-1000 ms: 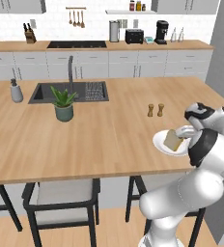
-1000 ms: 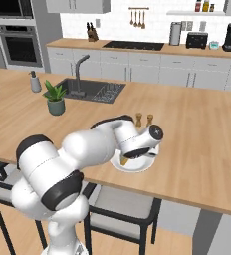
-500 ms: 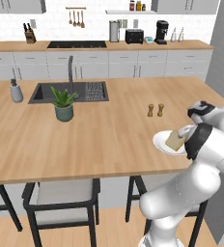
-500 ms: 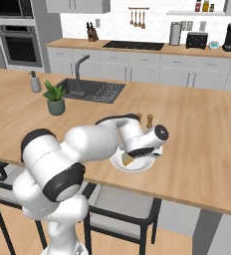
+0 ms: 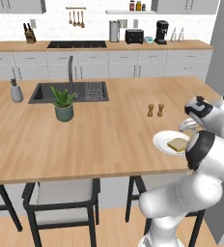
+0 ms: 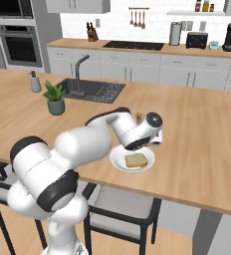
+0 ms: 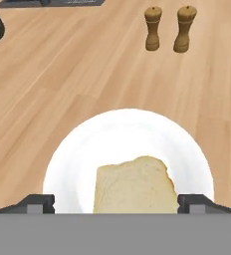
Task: Start the toaster. Once the lever pops up, take the bread to the plate on the dining counter.
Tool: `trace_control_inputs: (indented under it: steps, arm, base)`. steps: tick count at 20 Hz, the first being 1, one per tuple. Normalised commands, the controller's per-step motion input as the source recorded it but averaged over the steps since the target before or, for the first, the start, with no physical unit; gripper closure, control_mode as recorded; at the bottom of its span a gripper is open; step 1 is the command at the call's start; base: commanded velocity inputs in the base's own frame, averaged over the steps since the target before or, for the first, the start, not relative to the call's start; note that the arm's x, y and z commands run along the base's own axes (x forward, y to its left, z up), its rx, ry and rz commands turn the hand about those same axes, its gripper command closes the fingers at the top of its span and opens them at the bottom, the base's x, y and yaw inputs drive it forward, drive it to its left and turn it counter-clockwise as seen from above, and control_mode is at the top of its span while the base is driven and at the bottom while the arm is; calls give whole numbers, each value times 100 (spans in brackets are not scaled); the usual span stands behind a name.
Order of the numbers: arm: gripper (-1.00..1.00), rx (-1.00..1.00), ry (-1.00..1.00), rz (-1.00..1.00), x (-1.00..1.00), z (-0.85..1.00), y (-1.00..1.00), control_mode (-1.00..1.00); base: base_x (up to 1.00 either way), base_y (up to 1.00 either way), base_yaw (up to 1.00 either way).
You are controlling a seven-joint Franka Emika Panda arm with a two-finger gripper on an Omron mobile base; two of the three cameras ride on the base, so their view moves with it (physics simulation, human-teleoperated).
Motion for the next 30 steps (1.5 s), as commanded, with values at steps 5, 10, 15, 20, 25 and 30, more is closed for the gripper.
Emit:
trace_control_inputs:
  steps: [5, 10, 15, 20, 25, 30]
  arm:
    - [-100, -25, -11, -7, -2, 29, 6, -100]
    - [-100, -9, -4, -11, -67, 24, 48, -100]
    - [-100, 0, 1, -22, -96, 28, 35, -100]
    - [-100, 0, -1, -27, -100, 49, 27, -100]
    - [-100, 1, -4, -29, -100, 50, 10, -100]
    - [-100, 9, -14, -20, -100, 48, 7, -100]
  base:
    - [0, 0, 0]
    - [0, 0, 0]
    - [0, 0, 0]
    - [0, 0, 0]
    - [0, 0, 0]
    - [0, 0, 0]
